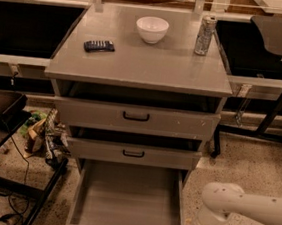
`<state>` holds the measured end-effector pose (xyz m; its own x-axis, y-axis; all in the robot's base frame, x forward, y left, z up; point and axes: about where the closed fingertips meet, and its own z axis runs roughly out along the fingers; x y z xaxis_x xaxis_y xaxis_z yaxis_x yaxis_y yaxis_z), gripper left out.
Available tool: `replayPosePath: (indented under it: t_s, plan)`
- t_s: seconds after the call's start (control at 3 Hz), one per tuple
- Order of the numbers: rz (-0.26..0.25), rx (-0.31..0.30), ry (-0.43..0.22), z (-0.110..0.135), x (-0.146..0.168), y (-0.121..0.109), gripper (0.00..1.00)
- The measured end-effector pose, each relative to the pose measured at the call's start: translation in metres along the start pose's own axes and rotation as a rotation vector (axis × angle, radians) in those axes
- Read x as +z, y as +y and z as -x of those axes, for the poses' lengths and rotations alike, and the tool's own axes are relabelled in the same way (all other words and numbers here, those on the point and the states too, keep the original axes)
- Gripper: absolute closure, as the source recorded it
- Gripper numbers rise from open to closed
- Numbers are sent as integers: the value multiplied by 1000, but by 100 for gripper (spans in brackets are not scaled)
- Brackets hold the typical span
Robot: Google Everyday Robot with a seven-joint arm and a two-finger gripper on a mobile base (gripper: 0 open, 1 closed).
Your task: Open bottom drawer
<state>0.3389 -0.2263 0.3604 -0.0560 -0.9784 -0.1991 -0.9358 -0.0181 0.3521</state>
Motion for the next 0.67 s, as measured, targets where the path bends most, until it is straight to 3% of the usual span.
replayPosePath:
  t_s: [0.33,0.67]
  plan:
    - [-8,17,-12,5,-61,57,0]
    - [-103,54,-17,10,-130,91,0]
